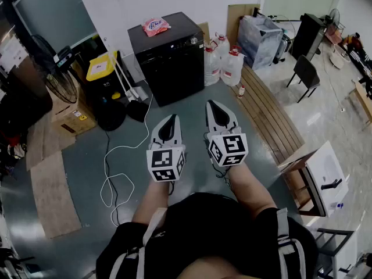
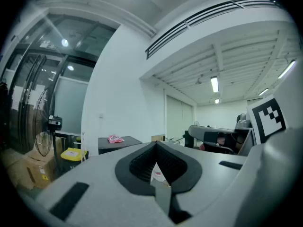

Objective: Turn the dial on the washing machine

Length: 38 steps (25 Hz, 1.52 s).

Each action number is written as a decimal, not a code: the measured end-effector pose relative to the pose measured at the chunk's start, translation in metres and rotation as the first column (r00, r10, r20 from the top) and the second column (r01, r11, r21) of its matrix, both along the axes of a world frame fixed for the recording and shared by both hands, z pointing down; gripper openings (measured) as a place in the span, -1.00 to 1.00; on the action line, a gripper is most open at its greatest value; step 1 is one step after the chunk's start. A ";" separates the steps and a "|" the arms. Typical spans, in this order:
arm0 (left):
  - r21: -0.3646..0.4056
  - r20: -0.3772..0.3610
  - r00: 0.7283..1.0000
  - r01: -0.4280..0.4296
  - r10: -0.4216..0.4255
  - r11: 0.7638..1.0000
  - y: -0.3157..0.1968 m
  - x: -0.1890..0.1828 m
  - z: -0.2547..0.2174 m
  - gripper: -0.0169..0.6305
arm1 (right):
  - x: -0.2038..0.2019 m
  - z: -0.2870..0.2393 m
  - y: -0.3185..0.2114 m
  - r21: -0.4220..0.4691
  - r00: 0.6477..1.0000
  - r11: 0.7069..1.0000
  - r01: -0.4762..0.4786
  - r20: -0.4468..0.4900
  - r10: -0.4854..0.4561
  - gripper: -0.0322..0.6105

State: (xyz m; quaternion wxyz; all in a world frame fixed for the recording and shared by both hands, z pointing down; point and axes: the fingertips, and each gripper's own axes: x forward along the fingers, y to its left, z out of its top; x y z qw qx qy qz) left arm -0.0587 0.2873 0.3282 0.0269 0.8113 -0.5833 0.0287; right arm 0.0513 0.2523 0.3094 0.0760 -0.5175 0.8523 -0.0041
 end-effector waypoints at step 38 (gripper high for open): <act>0.007 0.043 0.998 -0.038 0.038 0.999 -0.097 -0.059 0.023 -0.96 | -0.045 0.031 -0.100 -0.030 0.997 0.998 -0.061 0.052 0.063 -0.88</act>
